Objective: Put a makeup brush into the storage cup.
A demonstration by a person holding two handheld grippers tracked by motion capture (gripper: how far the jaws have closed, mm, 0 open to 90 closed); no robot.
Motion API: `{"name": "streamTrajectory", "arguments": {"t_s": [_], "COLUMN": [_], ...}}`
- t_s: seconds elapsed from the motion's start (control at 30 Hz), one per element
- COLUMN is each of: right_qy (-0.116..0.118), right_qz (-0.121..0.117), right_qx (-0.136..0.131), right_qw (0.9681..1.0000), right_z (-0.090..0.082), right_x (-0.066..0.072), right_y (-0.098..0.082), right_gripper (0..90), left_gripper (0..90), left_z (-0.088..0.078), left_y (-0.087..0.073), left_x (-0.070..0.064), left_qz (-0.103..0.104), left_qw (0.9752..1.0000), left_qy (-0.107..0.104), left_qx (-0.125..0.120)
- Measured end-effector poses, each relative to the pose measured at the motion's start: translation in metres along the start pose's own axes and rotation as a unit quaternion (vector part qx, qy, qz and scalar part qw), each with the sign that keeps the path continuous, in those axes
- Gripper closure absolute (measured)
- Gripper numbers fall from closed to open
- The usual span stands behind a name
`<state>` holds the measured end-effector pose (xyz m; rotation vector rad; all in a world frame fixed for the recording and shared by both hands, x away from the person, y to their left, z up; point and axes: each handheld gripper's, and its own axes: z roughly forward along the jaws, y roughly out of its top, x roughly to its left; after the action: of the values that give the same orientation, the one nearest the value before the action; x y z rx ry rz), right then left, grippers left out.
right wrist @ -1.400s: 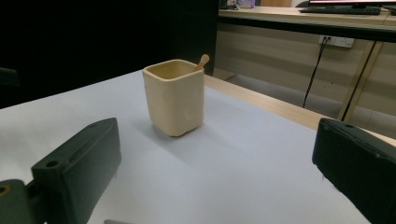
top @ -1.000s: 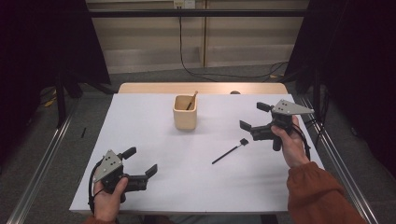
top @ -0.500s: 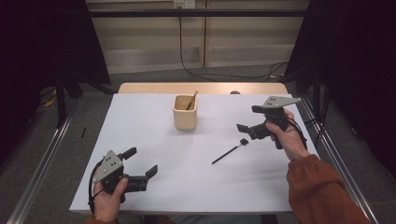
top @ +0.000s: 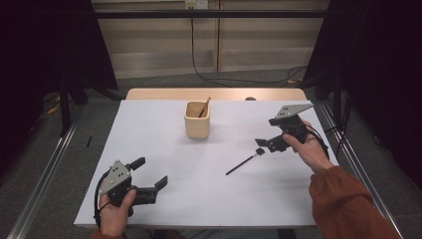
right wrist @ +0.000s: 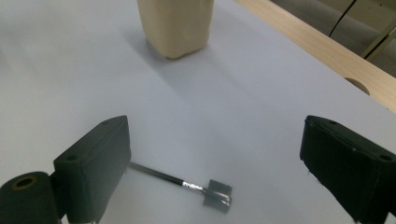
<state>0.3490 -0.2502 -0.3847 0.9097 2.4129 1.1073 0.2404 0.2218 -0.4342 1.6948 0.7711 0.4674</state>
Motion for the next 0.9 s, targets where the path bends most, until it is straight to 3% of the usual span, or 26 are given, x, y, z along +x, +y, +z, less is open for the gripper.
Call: {"name": "streamTrajectory", "arguments": {"t_s": [0.1, 0.2, 0.3, 0.47, 0.63, 0.77, 0.9], "right_qy": [0.005, 0.022, 0.04, 0.067, 0.086, 0.108, 0.112], "right_qz": [-0.007, -0.014, -0.022, -0.036, -0.018, -0.024, -0.026], "right_qx": [0.027, 0.075, 0.121, 0.165, 0.201, 0.234, 0.269], "right_qw": [0.9996, 0.9968, 0.9916, 0.9833, 0.9756, 0.966, 0.9562], "right_z": [0.002, 0.005, 0.008, 0.009, 0.011, 0.015, 0.019], "right_x": [0.0, 0.0, 0.001, 0.001, -0.004, -0.005, -0.005], "right_y": [0.0, -0.001, 0.0, -0.001, -0.004, -0.008, -0.011], "right_gripper": [4.1, 4.6, 5.3, 4.2, 3.8, 4.4, 4.2], "left_gripper": [1.9, 2.0, 1.9, 2.0, 1.9, 1.9, 1.9], "left_z": [0.0, -0.001, -0.001, -0.001, -0.001, -0.001, -0.001], "left_y": [0.0, 0.0, 0.0, 0.0, 0.0, 0.0, 0.0], "left_x": [0.0, 0.001, 0.002, 0.001, 0.002, 0.003, 0.003], "left_qz": [0.0, 0.0, 0.0, 0.003, 0.0, 0.001, 0.0], "left_qw": [1.0, 1.0, 1.0, 1.0, 1.0, 1.0, 1.0], "left_qy": [0.0, 0.001, 0.001, 0.001, 0.003, 0.005, 0.006], "left_qx": [0.0, -0.001, 0.0, 0.001, 0.004, 0.005, 0.005]}}
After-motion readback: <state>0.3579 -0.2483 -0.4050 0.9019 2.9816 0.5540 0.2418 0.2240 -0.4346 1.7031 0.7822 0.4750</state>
